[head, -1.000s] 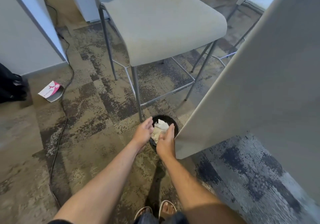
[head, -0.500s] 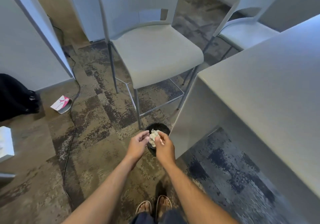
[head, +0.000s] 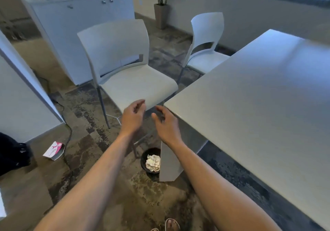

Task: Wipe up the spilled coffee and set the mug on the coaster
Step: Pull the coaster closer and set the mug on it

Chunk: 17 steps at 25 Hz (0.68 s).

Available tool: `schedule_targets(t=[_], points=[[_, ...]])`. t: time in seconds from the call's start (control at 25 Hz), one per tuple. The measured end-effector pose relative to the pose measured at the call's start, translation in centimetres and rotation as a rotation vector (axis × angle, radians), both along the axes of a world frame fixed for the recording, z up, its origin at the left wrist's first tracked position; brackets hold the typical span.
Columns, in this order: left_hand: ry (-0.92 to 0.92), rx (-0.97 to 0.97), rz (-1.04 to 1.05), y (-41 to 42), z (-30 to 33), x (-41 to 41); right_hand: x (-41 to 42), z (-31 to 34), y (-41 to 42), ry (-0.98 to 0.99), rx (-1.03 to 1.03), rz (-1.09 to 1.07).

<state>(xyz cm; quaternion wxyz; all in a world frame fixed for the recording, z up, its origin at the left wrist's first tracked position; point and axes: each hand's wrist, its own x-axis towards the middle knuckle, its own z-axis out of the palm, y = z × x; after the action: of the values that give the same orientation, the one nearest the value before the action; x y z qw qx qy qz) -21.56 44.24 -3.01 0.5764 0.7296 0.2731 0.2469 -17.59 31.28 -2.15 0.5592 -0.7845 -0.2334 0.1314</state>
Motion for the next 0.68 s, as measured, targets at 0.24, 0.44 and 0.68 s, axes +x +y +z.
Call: schedule_targets(t=[0.24, 0.44, 0.68], points=[[-0.081, 0.195, -0.196, -5.3, 6.4, 4.9, 3.9, 5.7, -6.6, -0.171, 0.075, -0.199], [-0.027, 0.353, -0.352, -12.8, 7.9, 9.5, 7.4, 6.2, -16.1, -0.290, -0.076, -0.491], [-0.008, 0.408, -0.576, -23.7, 8.5, 14.4, 10.0, 6.3, -29.3, -0.283, -0.169, -0.714]])
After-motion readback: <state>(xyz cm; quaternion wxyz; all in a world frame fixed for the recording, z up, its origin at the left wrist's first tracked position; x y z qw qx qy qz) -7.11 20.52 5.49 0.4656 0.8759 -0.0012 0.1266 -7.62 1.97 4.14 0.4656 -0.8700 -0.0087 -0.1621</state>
